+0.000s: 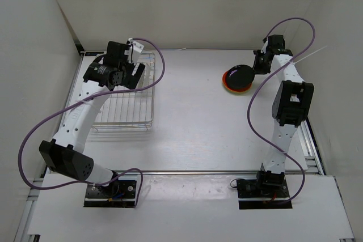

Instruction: Unload the plates from the dish rack

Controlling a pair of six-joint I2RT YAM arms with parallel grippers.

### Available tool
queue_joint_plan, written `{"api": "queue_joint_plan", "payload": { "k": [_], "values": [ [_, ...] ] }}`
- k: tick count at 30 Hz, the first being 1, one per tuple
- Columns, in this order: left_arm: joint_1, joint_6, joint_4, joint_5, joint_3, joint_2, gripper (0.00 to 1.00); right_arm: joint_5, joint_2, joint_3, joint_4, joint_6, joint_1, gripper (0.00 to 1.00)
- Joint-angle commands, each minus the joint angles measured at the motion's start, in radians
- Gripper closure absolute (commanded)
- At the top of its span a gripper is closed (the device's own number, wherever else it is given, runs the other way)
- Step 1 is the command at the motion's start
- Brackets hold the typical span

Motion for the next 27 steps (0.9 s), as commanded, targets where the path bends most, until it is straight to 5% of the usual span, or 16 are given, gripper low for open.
{"api": "queue_joint_plan", "payload": {
  "k": [1, 11, 16, 21, 27],
  "values": [
    [0.01, -0.019, 0.011, 0.023, -0.009, -0.055, 0.0, -0.022, -0.024, 0.012, 0.015, -0.001, -0.006, 0.68],
    [0.039, -0.062, 0.042, 0.055, -0.087, -0.093, 0.0, -0.057, -0.075, 0.0, -0.003, -0.001, -0.006, 0.48],
    [0.071, -0.117, 0.068, 0.064, -0.098, -0.104, 0.0, -0.057, -0.122, 0.014, -0.05, -0.001, -0.006, 0.28],
    [0.071, -0.185, 0.077, 0.182, -0.061, -0.058, 0.0, -0.102, -0.213, 0.009, -0.167, -0.072, -0.006, 0.22],
    [0.094, -0.251, 0.123, 0.314, -0.006, 0.031, 0.0, -0.126, -0.424, -0.199, -0.209, -0.233, 0.005, 0.19]
  ]
}}
